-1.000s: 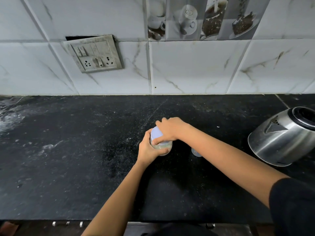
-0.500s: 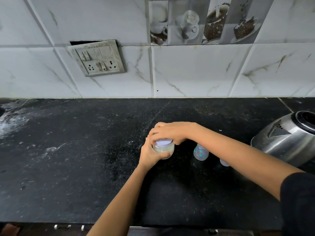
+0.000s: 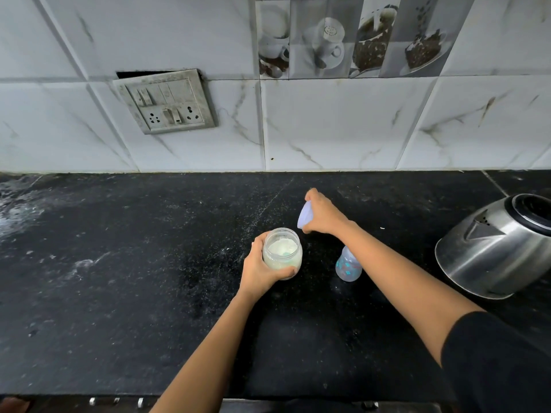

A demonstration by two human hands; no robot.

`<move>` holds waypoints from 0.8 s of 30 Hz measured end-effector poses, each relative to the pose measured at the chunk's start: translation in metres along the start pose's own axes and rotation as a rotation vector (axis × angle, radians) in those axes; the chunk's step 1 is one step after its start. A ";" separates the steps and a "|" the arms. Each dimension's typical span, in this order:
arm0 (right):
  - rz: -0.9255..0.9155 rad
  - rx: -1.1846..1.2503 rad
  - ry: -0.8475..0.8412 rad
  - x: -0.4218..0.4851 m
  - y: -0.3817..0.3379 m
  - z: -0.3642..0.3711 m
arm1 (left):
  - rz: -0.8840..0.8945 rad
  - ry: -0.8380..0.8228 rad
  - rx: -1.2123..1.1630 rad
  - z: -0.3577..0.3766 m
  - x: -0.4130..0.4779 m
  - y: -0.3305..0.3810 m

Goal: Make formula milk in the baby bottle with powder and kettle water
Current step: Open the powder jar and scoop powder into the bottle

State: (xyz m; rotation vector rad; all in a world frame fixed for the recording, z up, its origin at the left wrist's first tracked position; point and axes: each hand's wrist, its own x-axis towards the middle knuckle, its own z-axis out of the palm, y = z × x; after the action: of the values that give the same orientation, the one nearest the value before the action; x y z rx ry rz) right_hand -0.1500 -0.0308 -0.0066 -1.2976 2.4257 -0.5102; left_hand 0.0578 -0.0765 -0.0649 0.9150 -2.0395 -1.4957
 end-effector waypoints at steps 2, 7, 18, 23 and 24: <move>0.096 -0.008 -0.077 0.002 0.000 0.007 | 0.001 -0.002 -0.008 0.000 0.000 0.000; 0.150 -0.138 -0.220 0.002 0.002 0.015 | 0.005 -0.002 -0.016 0.000 -0.001 0.000; -0.129 0.190 0.030 -0.035 -0.036 -0.035 | 0.041 0.047 -0.011 0.003 -0.006 0.002; -0.120 -0.132 -0.056 -0.066 -0.061 -0.005 | 0.109 0.025 0.026 0.002 -0.009 -0.005; -0.119 -0.198 -0.076 -0.066 -0.064 0.003 | 0.112 0.019 0.022 0.001 -0.010 -0.005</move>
State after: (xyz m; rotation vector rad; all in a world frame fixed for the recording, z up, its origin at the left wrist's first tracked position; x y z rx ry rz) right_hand -0.0678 -0.0089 0.0288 -1.5202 2.3947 -0.2503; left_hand 0.0649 -0.0694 -0.0700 0.8060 -2.0618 -1.4024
